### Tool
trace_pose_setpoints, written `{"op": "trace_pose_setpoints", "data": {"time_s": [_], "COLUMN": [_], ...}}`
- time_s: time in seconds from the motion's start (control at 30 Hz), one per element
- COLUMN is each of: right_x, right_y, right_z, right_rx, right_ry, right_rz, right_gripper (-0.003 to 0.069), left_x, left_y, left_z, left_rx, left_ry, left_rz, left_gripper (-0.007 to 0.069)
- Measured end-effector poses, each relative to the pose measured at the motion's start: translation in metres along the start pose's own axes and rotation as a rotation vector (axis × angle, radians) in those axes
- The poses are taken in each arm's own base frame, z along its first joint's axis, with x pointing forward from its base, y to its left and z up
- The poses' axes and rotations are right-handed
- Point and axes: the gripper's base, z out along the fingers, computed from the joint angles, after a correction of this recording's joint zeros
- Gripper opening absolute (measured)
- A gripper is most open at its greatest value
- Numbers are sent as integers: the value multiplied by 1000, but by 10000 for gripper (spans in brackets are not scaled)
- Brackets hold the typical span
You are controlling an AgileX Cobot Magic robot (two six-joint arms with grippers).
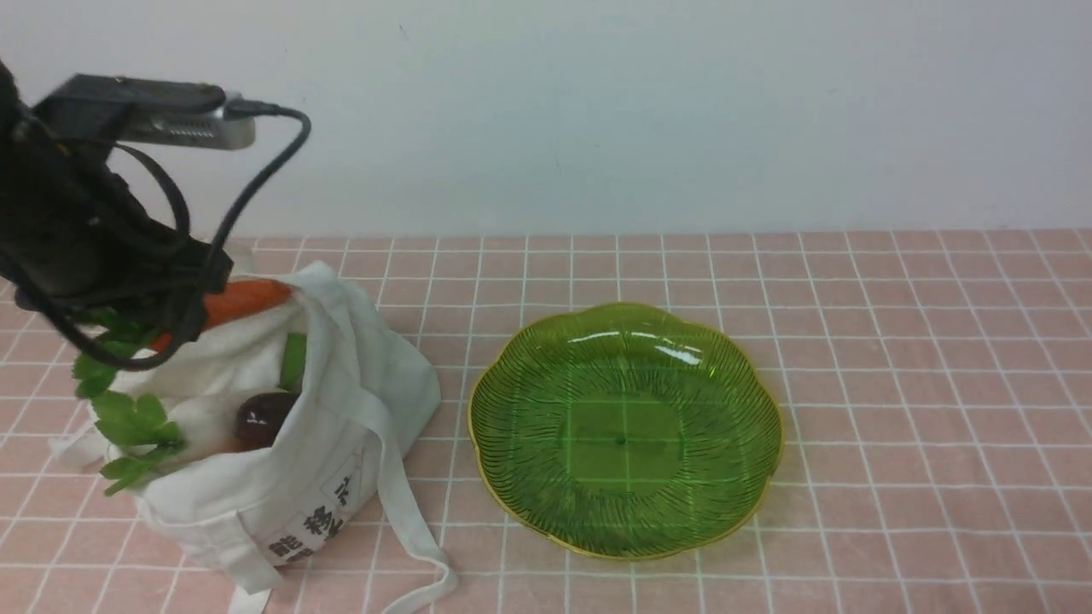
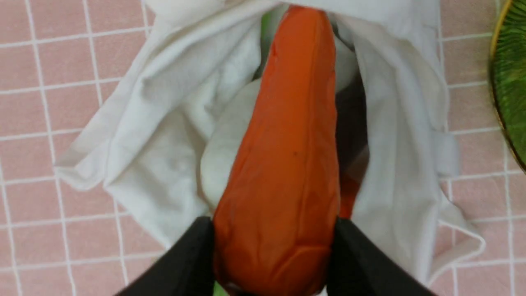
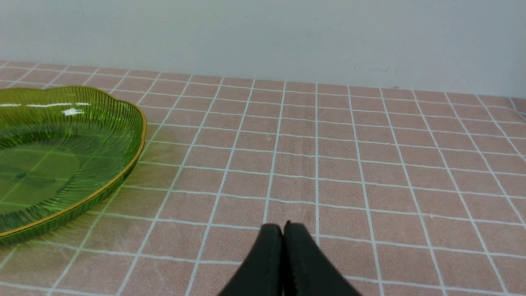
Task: Take vegetables from bag on pink coffee tablecloth place on plate.
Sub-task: 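Take the carrot out of the bag and place it on the plate with the left gripper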
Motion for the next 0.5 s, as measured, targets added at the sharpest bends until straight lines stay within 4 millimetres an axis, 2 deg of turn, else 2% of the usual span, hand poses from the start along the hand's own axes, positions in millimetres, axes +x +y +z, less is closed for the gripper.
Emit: {"op": "trace_pose_setpoints", "data": {"time_s": [0.03,0.1,0.13,0.27,0.3,0.37,0.4,0.5], "right_x": [0,0,0,0,0,0,0,0], "right_y": [0,0,0,0,0,0,0,0], "right_z": [0,0,0,0,0,0,0,0], "right_rx": [0,0,0,0,0,0,0,0], "right_ry": [0,0,0,0,0,0,0,0], "right_rz": [0,0,0,0,0,0,1,1], "right_gripper": [-15,-15,-15,-15,-15,-15,-15,-15], "left_x": [3,21,27,57,57,65,65,58], "left_y": [-1,-11,-14,-51,-54,-82,-90,-119], "left_z": [-5,-34,-42,-67,-66,-65,-62,-34], "left_rx": [6,46,58,230,241,367,391,431], "left_ry": [7,-31,-48,-153,-155,-244,-266,-312], "left_rz": [-7,-7,-1,87,92,169,190,244], "left_gripper": [311,311,311,311,311,311,311,311]}}
